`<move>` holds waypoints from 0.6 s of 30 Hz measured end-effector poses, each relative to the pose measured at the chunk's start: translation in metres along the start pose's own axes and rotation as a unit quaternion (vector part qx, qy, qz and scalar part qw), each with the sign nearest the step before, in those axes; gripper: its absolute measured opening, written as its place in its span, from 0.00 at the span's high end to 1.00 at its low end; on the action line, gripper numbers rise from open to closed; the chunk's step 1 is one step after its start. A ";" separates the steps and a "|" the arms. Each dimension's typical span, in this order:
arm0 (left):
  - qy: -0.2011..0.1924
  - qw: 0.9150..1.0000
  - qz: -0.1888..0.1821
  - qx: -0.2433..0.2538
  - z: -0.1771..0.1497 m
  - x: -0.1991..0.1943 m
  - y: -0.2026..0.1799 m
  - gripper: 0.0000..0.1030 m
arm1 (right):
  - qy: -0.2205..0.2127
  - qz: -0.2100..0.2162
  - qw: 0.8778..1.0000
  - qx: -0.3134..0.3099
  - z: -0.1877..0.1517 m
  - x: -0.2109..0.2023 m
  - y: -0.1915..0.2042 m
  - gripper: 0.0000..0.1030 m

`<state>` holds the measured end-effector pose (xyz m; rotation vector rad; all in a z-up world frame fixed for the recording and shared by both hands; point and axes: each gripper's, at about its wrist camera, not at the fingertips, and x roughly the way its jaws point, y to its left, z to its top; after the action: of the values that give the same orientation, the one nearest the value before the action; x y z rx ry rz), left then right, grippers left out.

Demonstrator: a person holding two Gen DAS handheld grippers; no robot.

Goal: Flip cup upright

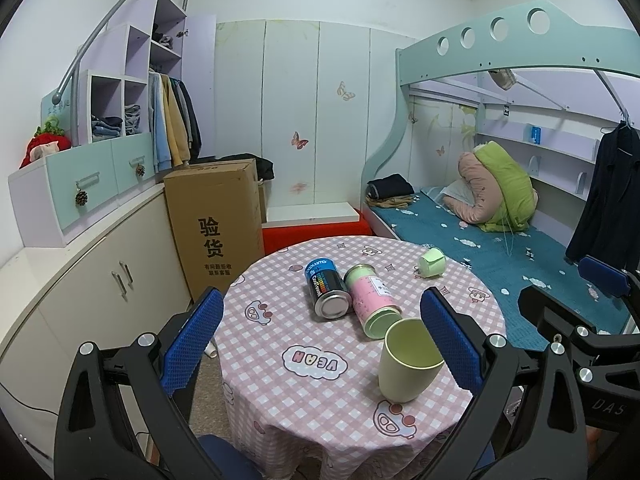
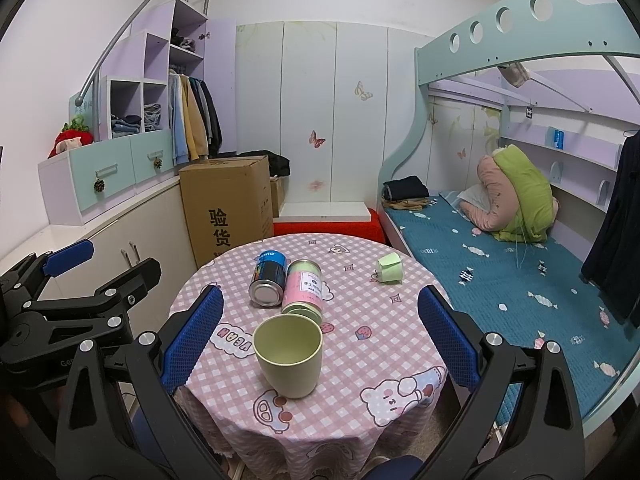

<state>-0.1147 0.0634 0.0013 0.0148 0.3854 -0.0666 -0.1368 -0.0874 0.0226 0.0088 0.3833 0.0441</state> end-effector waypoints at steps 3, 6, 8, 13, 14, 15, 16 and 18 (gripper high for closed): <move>0.000 1.000 0.000 0.000 0.000 0.000 0.000 0.08 | 0.000 0.000 1.000 0.000 0.000 0.000 0.000 0.05; 0.000 1.000 0.000 0.000 0.000 0.000 0.000 0.08 | 0.000 0.000 1.000 0.000 0.000 0.000 -0.001 0.05; 0.000 1.000 0.001 0.000 0.000 0.000 0.000 0.08 | -0.001 -0.001 1.000 0.000 0.000 0.000 0.000 0.05; 0.000 1.000 0.000 0.000 0.000 0.000 0.000 0.08 | 0.000 0.000 1.000 0.000 0.000 0.000 -0.001 0.05; 0.000 1.000 0.000 0.001 0.000 0.000 0.000 0.08 | 0.000 0.000 1.000 0.001 0.000 0.000 -0.001 0.05; 0.000 1.000 0.000 0.001 0.000 0.000 -0.001 0.08 | 0.000 0.000 1.000 0.000 0.000 0.000 -0.001 0.05; 0.000 1.000 0.001 0.001 0.000 0.000 0.000 0.08 | 0.000 -0.001 1.000 0.000 -0.001 0.000 0.000 0.05; 0.000 1.000 0.001 0.001 0.000 0.000 0.000 0.08 | 0.000 -0.001 1.000 0.001 -0.001 0.000 -0.001 0.05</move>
<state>-0.1147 0.0638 0.0010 0.0164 0.3851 -0.0647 -0.1372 -0.0880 0.0213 0.0095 0.3834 0.0422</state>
